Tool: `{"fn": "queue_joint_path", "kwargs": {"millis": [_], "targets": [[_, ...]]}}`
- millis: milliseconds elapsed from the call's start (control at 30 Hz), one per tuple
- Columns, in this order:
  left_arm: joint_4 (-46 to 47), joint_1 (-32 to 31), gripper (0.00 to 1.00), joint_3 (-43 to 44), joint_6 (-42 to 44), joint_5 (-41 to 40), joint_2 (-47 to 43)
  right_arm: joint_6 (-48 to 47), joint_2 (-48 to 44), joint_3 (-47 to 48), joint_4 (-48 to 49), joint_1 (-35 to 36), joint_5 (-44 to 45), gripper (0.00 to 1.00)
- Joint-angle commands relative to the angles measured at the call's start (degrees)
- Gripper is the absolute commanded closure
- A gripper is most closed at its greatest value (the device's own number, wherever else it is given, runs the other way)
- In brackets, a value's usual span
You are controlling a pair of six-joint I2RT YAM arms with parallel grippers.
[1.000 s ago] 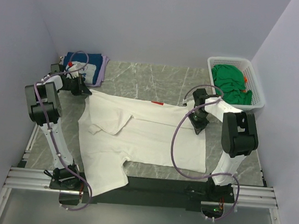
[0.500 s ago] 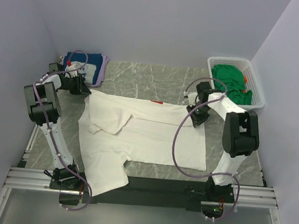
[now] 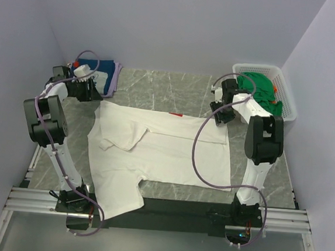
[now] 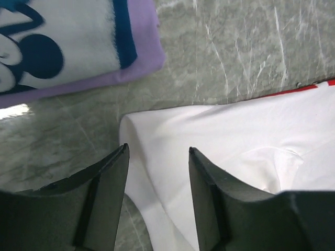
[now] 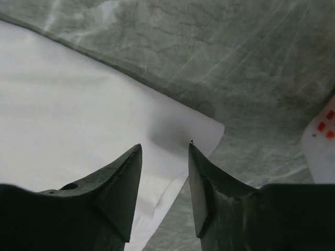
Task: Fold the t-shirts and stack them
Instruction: Fold the tshirt
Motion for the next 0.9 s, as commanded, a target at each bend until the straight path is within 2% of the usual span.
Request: {"fn": "queue_joint_path", "kwargs": {"millis": [0, 167, 200, 367, 433, 767, 867], "targets": [[2.0, -2.1, 0.45, -2.3, 0.5, -1.0, -1.7, 3.7, 0.0, 1.5, 1.0, -0.3, 2.8, 0.5], [3.2, -2.1, 0.45, -9.9, 1.6, 1.4, -6.4, 6.4, -2.8, -1.1, 1.5, -1.9, 2.9, 0.46], [3.5, -1.9, 0.44, -11.4, 1.3, 1.8, -7.5, 6.6, -3.3, -1.8, 1.4, -2.2, 2.5, 0.43], [4.0, -1.4, 0.43, -17.3, -0.2, 5.1, -10.1, 8.1, -2.7, -2.0, 1.4, -4.2, 0.5, 0.42], [4.5, -1.5, 0.38, -17.7, -1.0, 6.4, -9.8, 9.0, -1.6, -1.1, 1.3, -4.6, -0.9, 0.42], [5.6, 0.1, 0.35, -15.9, -5.1, 6.5, -8.0, 11.9, 3.7, 2.7, 0.4, -7.2, -7.9, 0.43], [5.6, 0.5, 0.35, -15.7, -5.5, 6.4, -7.9, 12.1, 4.6, 3.6, -0.8, -8.8, -9.6, 0.5]]}}
